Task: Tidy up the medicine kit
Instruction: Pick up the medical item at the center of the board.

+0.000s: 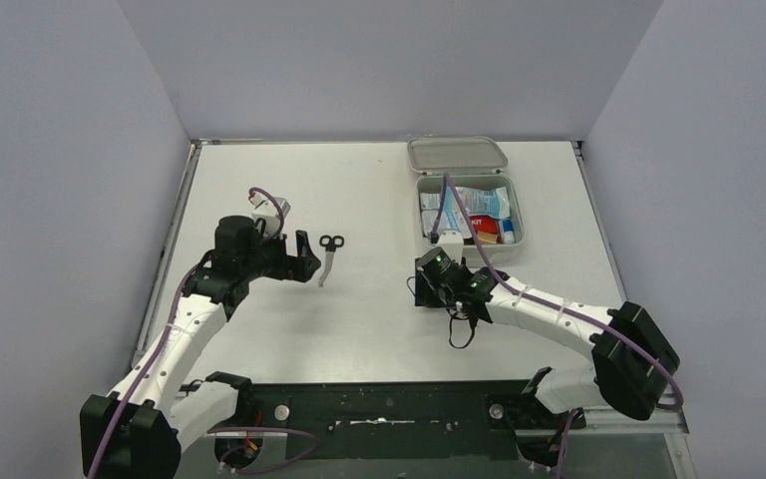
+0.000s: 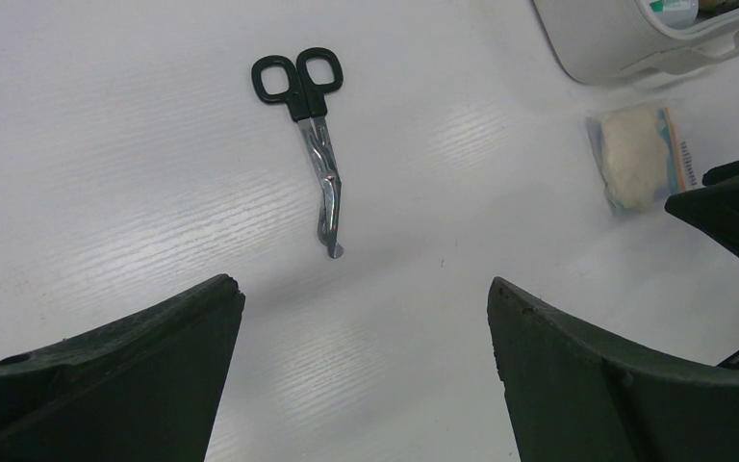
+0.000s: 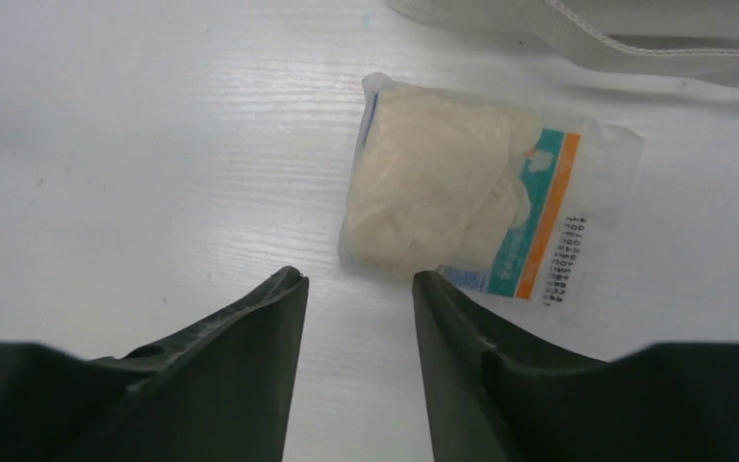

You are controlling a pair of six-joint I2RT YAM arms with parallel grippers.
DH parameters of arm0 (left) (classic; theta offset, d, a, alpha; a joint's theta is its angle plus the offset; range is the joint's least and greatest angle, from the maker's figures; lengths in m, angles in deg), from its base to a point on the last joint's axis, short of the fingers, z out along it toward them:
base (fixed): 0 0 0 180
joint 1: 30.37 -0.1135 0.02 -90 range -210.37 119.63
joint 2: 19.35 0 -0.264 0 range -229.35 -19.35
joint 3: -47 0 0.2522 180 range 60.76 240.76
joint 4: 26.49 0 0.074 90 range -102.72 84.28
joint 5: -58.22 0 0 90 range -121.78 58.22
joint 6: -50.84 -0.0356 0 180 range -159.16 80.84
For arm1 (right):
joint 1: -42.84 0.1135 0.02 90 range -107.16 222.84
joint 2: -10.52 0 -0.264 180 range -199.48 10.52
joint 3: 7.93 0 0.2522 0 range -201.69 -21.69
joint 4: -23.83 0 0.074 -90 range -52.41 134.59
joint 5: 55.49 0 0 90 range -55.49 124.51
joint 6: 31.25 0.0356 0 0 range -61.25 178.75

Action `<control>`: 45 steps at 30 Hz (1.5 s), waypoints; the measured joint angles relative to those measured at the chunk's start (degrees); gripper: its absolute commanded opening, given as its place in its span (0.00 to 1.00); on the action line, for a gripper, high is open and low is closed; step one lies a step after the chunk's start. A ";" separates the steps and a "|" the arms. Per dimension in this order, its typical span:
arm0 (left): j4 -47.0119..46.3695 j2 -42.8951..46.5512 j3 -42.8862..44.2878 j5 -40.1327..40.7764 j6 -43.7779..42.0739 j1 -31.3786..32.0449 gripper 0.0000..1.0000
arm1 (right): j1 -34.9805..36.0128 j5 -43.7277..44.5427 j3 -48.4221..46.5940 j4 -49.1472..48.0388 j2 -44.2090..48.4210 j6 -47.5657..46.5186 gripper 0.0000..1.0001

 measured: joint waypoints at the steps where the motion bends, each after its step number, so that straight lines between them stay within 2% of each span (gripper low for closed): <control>1: 0.00 0.02 0.00 0.00 0.00 0.00 0.97 | -0.24 0.09 0.02 -0.74 -0.42 -0.11 0.41; 12: 0.02 0.07 0.00 0.22 0.00 0.00 0.97 | -3.50 0.07 0.04 -6.40 -9.38 0.31 0.44; 15: 0.02 0.07 0.00 0.24 0.00 0.00 0.97 | -3.58 -0.50 0.04 -7.78 -11.34 0.09 0.41; 18: 0.02 0.07 0.00 0.24 0.00 0.00 0.97 | -3.63 -0.46 0.04 -8.46 -12.35 -0.52 0.33; 23: 0.04 0.17 0.00 0.42 -0.02 0.00 0.97 | -3.61 -0.24 -0.28 -8.02 -12.39 -2.25 0.11; 27: 0.11 0.24 0.00 0.61 -0.09 0.00 0.97 | -2.69 0.15 -2.97 -5.03 -12.39 -4.04 0.00; 38: 0.11 0.57 0.00 1.36 -0.20 0.00 0.97 | -1.66 -7.43 -4.44 -5.22 -7.10 -11.69 0.00; 45: 0.09 0.57 0.00 1.53 -0.17 0.00 0.98 | -3.28 -14.93 -13.14 -3.41 -6.32 -18.05 0.00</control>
